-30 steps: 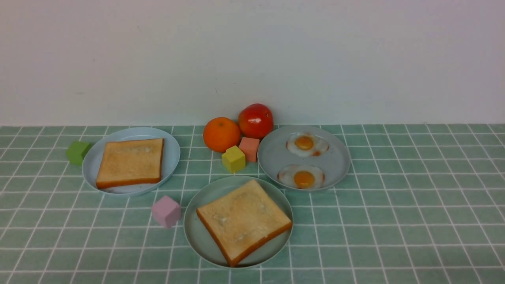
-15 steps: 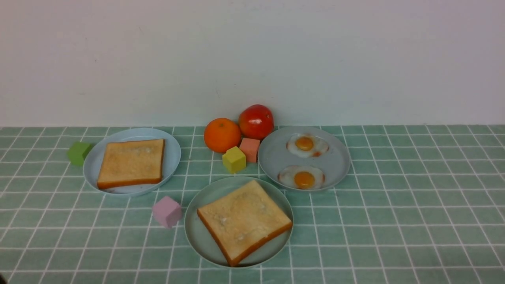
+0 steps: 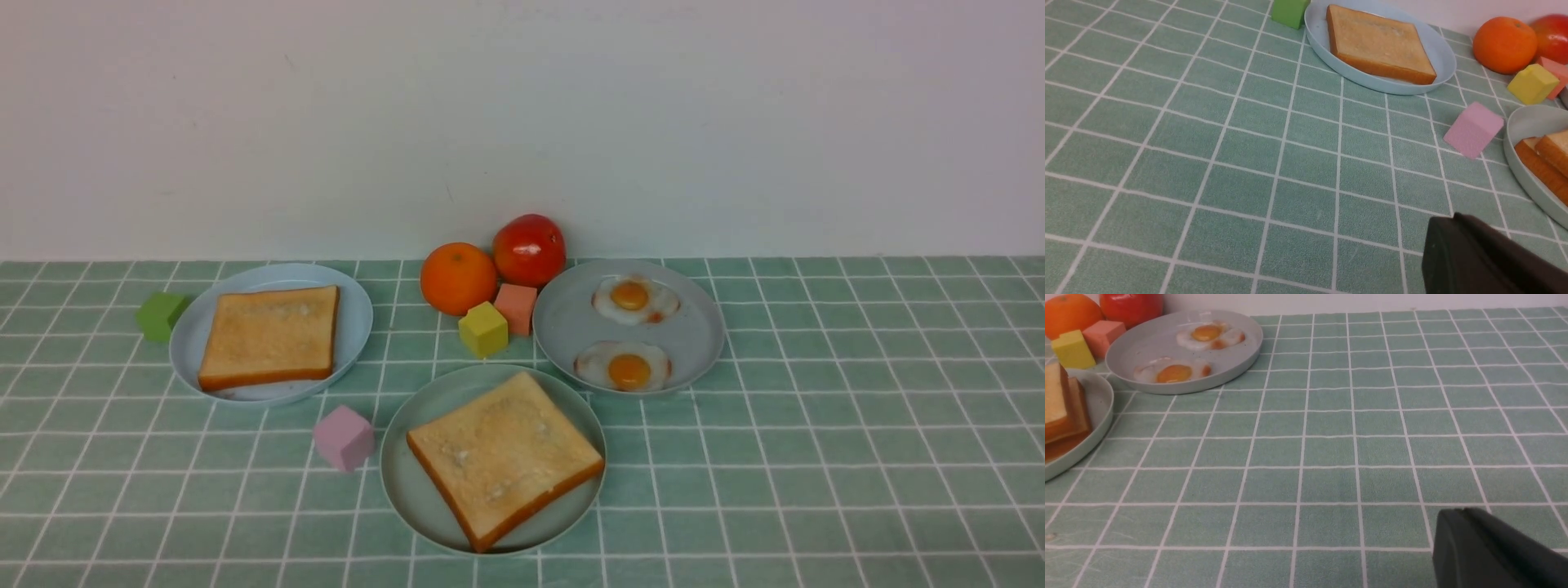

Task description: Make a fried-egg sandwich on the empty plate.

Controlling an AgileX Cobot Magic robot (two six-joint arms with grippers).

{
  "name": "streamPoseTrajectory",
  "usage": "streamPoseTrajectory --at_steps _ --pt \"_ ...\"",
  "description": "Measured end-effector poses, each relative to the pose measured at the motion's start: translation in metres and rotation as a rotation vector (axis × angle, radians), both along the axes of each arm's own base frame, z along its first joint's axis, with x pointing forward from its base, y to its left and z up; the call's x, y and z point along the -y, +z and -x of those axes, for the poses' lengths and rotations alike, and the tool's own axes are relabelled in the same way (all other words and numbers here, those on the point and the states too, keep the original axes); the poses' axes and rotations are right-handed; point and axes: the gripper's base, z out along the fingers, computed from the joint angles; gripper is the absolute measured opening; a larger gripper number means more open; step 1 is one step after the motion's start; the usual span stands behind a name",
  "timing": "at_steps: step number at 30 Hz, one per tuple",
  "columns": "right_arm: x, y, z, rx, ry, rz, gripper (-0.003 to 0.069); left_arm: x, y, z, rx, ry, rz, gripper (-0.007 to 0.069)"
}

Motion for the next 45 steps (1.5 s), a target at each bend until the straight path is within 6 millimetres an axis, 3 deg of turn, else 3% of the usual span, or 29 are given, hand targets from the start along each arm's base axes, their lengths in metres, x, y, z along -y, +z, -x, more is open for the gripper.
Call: streamPoseTrajectory --at_steps 45 --pt "0.0 0.0 0.0 0.0 0.0 0.0 0.0052 0.0 0.0 0.0 0.0 0.0 0.001 0.0007"
